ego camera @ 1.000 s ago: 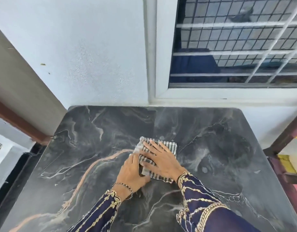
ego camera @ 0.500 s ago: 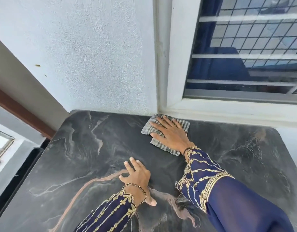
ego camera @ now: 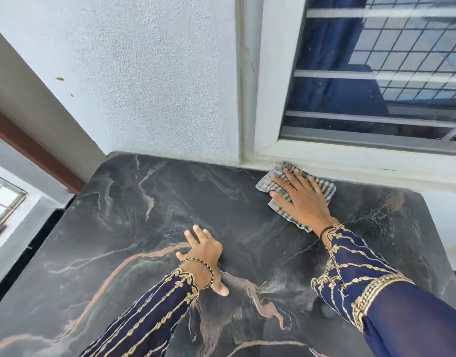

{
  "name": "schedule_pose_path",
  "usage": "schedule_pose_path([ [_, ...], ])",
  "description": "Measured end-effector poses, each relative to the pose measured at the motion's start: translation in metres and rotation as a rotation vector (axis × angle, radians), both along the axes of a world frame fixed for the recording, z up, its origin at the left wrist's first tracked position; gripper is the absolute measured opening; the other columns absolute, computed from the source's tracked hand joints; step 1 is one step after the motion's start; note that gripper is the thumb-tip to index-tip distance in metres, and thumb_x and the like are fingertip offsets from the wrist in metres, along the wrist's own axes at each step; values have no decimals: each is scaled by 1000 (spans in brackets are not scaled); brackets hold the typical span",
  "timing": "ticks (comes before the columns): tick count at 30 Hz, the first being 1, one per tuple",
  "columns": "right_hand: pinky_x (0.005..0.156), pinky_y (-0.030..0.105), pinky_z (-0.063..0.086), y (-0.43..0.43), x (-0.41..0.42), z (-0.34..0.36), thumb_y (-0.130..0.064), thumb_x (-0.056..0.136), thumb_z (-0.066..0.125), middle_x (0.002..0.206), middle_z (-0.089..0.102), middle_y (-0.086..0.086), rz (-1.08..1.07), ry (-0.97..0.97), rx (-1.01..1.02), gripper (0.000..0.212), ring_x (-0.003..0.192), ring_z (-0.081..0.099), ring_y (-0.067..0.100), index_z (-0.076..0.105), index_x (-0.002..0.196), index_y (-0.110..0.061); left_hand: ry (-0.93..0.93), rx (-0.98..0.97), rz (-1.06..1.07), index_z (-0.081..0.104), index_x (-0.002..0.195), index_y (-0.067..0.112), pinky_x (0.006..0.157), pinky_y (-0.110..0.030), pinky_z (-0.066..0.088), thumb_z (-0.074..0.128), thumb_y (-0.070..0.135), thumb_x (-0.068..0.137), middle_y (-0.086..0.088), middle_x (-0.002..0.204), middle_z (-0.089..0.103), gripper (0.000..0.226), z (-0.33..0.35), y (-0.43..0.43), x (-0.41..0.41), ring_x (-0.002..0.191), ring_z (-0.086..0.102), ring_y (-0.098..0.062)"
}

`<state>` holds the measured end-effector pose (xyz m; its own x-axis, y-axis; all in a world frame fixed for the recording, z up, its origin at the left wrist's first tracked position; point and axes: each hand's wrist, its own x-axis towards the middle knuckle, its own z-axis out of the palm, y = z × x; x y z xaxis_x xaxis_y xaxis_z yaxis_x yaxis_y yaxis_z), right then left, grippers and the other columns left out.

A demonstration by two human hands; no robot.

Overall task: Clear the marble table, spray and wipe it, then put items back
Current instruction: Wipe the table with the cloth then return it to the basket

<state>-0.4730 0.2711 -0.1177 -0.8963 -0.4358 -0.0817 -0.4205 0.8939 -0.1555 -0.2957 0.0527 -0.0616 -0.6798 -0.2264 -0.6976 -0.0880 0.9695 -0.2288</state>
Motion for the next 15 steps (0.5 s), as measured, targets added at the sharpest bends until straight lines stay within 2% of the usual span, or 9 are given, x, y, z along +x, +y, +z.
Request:
schedule_pose_path([
  [4, 127, 47, -1, -5, 28, 0, -75, 95, 6, 169, 2, -14, 9, -11, -11, 64, 157, -3, 13, 7, 155, -55, -7, -19, -24, -7, 144, -13, 103, -61, 40, 82, 62, 56, -39, 152, -5, 146, 1, 1, -1, 139, 2, -60],
  [8, 127, 46, 3, -7, 84, -1, -74, 94, 8, 169, 8, -14, 101, 49, -12, 65, 157, 5, 14, 14, 155, -53, 62, 46, 31, -2, 145, -12, 112, -58, 30, 84, 59, 54, -35, 153, 0, 144, 9, 0, 4, 141, 1, -57],
  [10, 127, 47, 7, -9, 120, -3, -71, 97, 12, 169, 12, -12, 136, 86, -13, 63, 157, 9, 15, 19, 155, -51, 165, 158, 127, -2, 148, -4, 112, -57, 30, 88, 52, 51, -27, 156, 2, 143, 13, -1, 15, 144, 3, -48],
  [12, 126, 47, 8, -10, 158, -4, -69, 99, 18, 169, 14, -11, 168, 105, -4, 60, 157, 11, 17, 22, 155, -50, 351, 259, 144, -4, 150, 6, 111, -55, 32, 89, 47, 54, -17, 157, 13, 140, 14, -1, 37, 145, 17, -36],
  [13, 126, 47, 8, -12, 176, -3, -69, 99, 21, 169, 15, -10, 181, 104, -3, 59, 157, 12, 17, 24, 155, -50, 452, 281, 118, -2, 151, 7, 110, -53, 34, 86, 48, 59, -15, 156, 20, 133, 14, -2, 51, 142, 27, -33],
  [15, 127, 46, 8, -11, 216, -2, -68, 100, 24, 169, 16, -10, 214, 106, -7, 58, 157, 11, 17, 26, 154, -49, 611, 324, 87, 11, 150, 7, 109, -48, 36, 71, 47, 78, -13, 150, 36, 102, 8, 1, 87, 134, 42, -31],
])
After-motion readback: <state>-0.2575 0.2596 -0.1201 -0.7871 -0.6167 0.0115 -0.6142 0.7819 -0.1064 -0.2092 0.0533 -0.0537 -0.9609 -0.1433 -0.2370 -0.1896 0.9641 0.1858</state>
